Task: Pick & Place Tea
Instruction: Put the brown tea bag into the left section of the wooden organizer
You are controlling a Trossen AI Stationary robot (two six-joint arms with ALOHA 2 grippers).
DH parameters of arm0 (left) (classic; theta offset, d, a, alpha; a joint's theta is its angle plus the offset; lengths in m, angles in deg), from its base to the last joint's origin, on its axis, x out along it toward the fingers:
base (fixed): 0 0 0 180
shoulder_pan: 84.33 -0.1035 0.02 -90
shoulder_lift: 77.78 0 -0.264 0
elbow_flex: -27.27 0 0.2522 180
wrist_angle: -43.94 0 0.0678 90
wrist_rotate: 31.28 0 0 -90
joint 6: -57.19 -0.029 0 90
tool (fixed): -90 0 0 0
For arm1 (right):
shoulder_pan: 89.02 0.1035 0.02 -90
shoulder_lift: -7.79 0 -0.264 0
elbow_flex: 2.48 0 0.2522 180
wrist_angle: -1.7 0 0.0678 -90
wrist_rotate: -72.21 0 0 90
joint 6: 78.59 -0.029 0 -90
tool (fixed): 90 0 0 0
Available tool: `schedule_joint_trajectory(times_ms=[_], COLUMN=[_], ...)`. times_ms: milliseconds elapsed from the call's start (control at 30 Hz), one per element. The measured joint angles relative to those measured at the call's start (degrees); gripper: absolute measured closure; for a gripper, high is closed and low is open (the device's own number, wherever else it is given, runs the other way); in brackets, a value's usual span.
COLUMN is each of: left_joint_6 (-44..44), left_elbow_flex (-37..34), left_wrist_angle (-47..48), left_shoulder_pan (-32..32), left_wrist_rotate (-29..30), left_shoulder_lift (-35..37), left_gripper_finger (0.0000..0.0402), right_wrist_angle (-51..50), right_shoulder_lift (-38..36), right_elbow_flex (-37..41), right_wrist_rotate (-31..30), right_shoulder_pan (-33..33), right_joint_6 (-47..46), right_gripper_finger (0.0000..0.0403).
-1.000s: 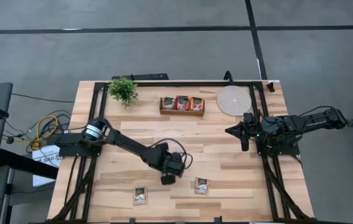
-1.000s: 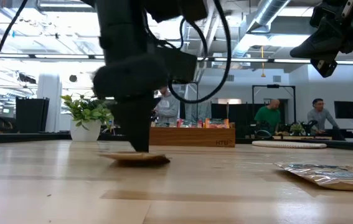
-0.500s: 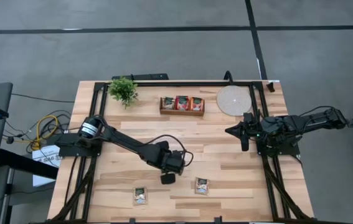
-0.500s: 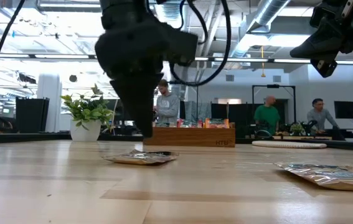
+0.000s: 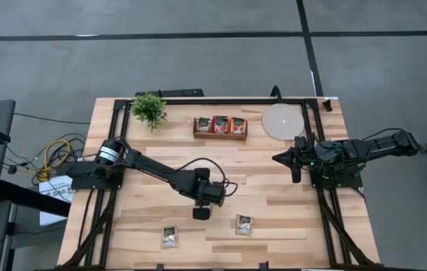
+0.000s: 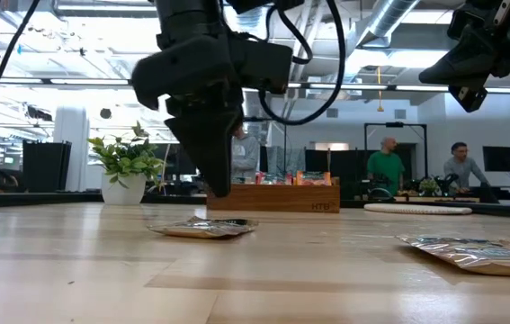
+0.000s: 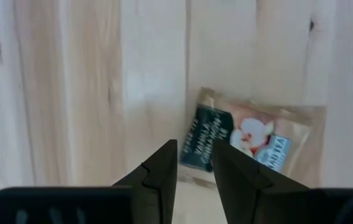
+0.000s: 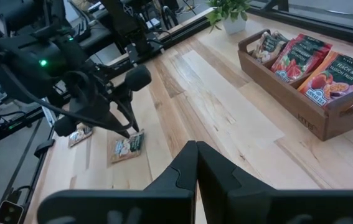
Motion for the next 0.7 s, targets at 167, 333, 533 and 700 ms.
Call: schedule_joint_trajectory(times_ms=[167,333,533,700], left_joint_6=[-3.4,-6.0,-7.6,-8.1], left_elbow_flex=[0.0,0.1,0.1,0.3], left_wrist_angle=[-1.9,-2.0,-2.1,-2.0], left_shoulder_pan=[-1.6,-2.6,-2.6,-2.6], left_wrist_rotate=[-1.1,-1.5,-2.8,-3.2], left_shoulder_lift=[0.0,-0.6,-3.1,-4.8], left_gripper_finger=[0.0308,0.0308,0.0308,0.0308], right_wrist_angle=[0.0,0.0,0.0,0.0], right_shoulder_lift=[0.0,0.0,0.0,0.0], right_elbow_flex=[0.0,0.0,0.0,0.0], right_wrist_rotate=[0.0,0.0,0.0,0.0], right_shoulder_pan=[0.0,0.0,0.0,0.0], right_joint_6=[0.0,0.0,0.0,0.0], right_gripper_finger=[0.0403,0.0403,0.0403,0.0403])
